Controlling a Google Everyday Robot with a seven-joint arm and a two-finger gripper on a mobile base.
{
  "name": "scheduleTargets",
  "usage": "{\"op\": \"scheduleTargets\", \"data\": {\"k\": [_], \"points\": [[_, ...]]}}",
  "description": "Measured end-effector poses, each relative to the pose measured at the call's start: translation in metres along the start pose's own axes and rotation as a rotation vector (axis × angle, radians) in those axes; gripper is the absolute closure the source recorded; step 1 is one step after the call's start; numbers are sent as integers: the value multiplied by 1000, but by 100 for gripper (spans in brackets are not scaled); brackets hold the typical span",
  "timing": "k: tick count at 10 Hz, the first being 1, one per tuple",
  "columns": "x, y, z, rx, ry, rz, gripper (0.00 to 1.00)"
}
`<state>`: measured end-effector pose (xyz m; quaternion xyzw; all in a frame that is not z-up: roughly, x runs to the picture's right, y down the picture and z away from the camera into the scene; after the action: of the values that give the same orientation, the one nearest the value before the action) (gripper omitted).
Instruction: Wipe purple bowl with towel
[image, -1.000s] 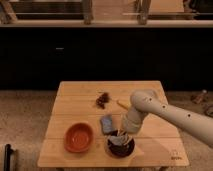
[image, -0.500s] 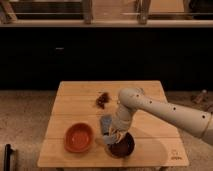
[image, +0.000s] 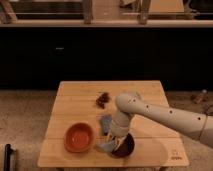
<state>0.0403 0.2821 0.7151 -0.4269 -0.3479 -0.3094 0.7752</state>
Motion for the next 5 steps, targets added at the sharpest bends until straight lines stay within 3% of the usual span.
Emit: {"op": "scheduleTargets", "data": {"k": [2, 5], "points": [[6, 12, 6, 6, -14, 20, 100], [25, 38, -2, 41, -21, 77, 100]]}}
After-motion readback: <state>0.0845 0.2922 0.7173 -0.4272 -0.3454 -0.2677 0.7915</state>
